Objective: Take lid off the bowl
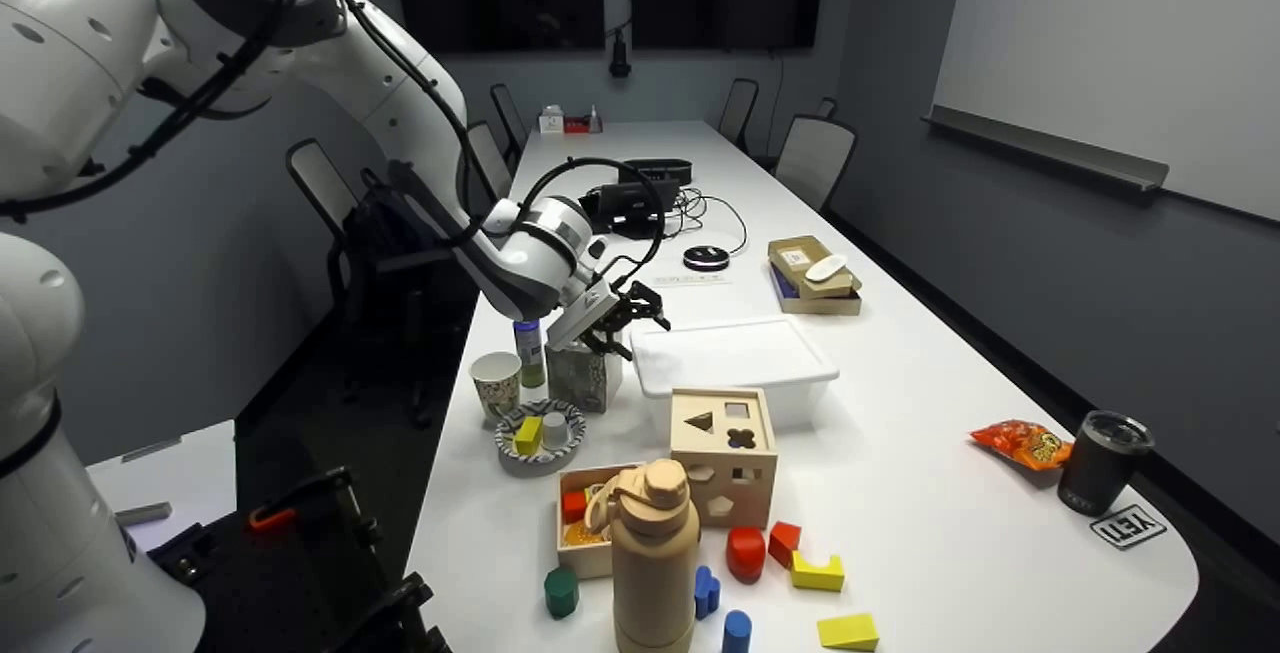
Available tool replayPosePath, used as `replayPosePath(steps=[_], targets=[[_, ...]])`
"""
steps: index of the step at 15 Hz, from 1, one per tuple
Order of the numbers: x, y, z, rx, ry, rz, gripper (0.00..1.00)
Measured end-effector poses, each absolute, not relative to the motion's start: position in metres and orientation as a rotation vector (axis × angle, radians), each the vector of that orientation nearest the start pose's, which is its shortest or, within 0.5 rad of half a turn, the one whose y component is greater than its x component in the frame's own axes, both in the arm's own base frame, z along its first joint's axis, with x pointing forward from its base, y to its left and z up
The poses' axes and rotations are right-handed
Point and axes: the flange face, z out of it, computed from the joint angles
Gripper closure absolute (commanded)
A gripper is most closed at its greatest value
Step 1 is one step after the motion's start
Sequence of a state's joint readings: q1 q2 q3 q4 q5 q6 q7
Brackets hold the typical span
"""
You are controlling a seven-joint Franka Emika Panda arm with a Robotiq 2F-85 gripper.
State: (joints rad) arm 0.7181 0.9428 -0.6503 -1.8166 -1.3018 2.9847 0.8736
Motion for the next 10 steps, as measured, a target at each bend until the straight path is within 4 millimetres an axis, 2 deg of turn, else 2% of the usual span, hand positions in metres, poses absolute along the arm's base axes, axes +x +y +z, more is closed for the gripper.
replayPosePath(steps=[5,10], targets=[[0.603,0.119,0.086,2.192,0.924,0.537,0.00],[0.592,0.103,0.085,2.245,0.852,0.503,0.00]])
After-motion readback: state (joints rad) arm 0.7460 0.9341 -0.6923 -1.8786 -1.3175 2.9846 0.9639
